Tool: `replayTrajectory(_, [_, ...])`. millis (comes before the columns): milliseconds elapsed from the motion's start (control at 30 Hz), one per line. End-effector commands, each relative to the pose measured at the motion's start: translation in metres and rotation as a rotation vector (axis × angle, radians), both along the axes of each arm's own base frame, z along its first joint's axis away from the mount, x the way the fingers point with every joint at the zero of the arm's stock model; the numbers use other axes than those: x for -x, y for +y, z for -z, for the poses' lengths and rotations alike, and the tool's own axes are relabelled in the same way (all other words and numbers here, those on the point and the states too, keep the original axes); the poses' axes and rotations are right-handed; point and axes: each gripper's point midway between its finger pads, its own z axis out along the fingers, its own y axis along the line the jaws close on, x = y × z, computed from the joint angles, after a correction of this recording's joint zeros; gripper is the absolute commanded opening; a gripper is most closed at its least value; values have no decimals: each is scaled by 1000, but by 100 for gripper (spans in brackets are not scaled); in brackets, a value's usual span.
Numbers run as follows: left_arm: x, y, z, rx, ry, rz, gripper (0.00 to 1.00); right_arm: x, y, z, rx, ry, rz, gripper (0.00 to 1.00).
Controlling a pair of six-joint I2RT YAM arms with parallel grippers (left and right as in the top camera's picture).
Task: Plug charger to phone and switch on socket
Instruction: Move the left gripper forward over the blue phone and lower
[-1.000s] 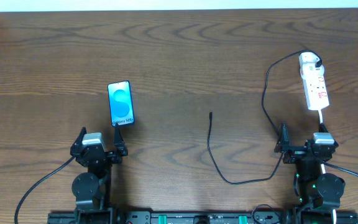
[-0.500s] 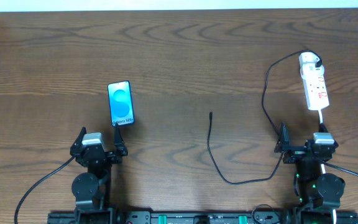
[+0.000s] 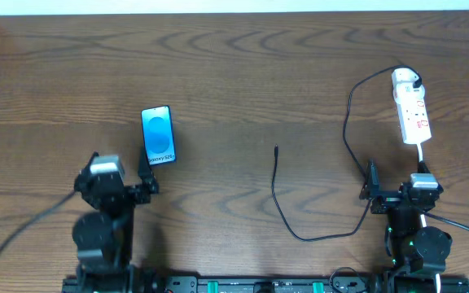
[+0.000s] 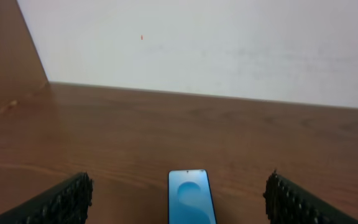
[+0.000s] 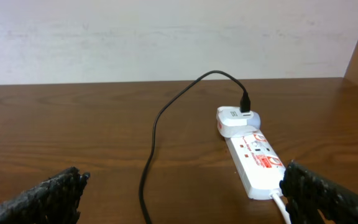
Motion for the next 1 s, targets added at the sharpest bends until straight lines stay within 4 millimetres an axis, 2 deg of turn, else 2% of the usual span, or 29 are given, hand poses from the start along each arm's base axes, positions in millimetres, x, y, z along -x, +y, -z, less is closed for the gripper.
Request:
replayTrajectory(0, [-19,3,-31,-1,54,-9,88,0,0,0,-10,-1,3,99])
replayTrajectory(133, [-60,5,-48,28,257,-13,88,0,0,0,-10,-1,3,99])
replayTrajectory(267, [-84,7,-44,55,419,-24,88,0,0,0,-10,-1,3,99])
replayTrajectory(367, [-110,10,-25,97,668,-54,88,0,0,0,-10,-1,3,99])
replayTrajectory(500, [-129,11,2,102,830,-59,88,0,0,0,-10,-1,3,99])
replayTrajectory(533, [-134,11,17,103,874,-61,88,0,0,0,-10,-1,3,99])
replayTrajectory(567, [-135,11,22,104,888,-61,88,0,0,0,-10,-1,3,99])
replayTrajectory(667, [-139,9,58,114,996,-56,88,0,0,0,-10,-1,3,99])
replayTrajectory(767, [-138,9,84,116,1079,-59,86,0,0,0,-10,-1,3,99])
replayTrajectory(800, [-138,9,93,117,1104,-60,34,0,0,0,-10,-1,3,99])
replayTrajectory(833, [-139,9,97,127,1113,-69,25,0,0,0,-10,-1,3,99])
replayTrajectory(867, [-140,9,102,147,1123,-86,33,0,0,0,-10,-1,3,99])
replayTrajectory(900, [-140,9,106,155,1132,-93,69,0,0,0,-10,-1,3,99])
replayTrajectory(933, [-139,9,109,166,1142,-104,98,0,0,0,-10,-1,3,99])
replayTrajectory(967, [-139,9,111,172,1147,-110,98,0,0,0,-10,-1,3,99])
